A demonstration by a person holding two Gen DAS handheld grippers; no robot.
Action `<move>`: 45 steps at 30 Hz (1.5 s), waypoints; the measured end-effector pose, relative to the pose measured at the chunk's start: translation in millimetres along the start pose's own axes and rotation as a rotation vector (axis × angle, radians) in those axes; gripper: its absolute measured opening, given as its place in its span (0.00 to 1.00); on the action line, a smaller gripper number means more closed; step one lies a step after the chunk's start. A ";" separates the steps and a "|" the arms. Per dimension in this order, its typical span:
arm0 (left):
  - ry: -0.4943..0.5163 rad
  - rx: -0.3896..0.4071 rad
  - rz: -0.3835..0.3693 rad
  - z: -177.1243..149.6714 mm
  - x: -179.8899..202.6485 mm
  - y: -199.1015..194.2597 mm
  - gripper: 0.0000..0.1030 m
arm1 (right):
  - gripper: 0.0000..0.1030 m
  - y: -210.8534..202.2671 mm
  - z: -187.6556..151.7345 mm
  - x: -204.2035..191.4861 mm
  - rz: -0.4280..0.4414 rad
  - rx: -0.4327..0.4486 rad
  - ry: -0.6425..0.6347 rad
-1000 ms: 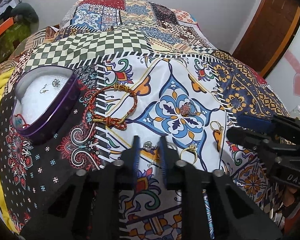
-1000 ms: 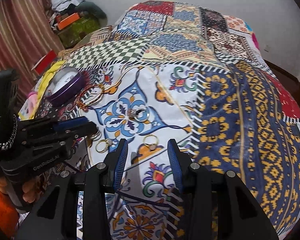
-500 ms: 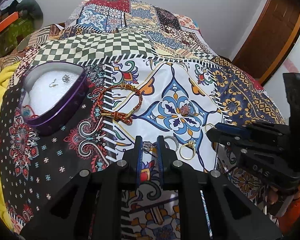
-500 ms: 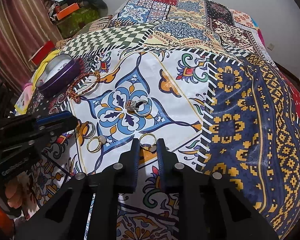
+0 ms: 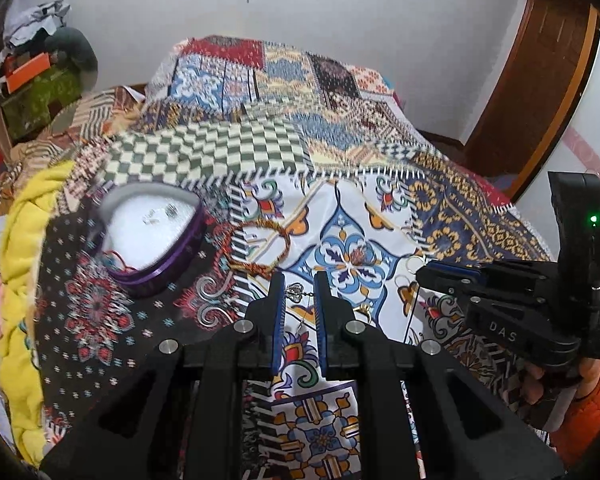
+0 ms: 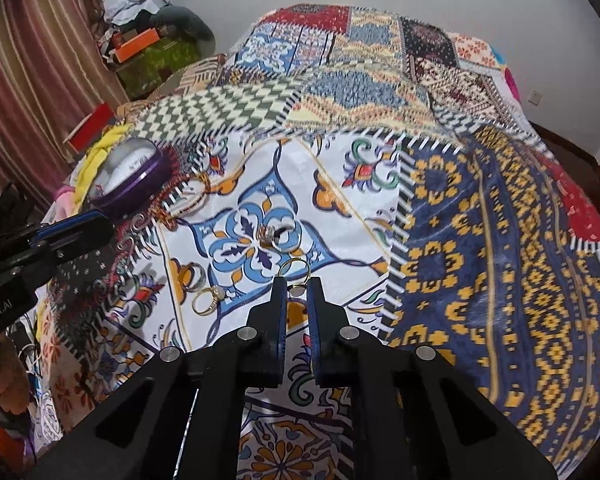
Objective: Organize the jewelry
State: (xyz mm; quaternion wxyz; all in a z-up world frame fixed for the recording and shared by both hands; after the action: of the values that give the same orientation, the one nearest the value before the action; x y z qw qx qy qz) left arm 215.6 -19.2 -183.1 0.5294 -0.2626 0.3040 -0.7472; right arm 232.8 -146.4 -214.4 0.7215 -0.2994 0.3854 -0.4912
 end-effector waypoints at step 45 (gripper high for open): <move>-0.124 0.246 0.183 49.6 -121.5 -69.7 0.12 | 0.09 -24.4 85.5 -167.7 0.210 0.222 -0.259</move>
State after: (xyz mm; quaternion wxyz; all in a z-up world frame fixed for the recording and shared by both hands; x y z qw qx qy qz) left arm 243.7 105.4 -107.1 0.6412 -0.2124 0.1997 -0.7098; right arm 256.9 7.6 -105.9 0.8408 -0.2369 0.2620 -0.4103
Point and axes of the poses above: each gripper's, at about its wrist camera, not at the fingertips, and y roughly the way its jaws point, x to its right, z to its top, the point moved 3 cm from there along y, roughly the way its jaws point, and after that the axes turned 9 degrees about y, right-handed, at the moved point
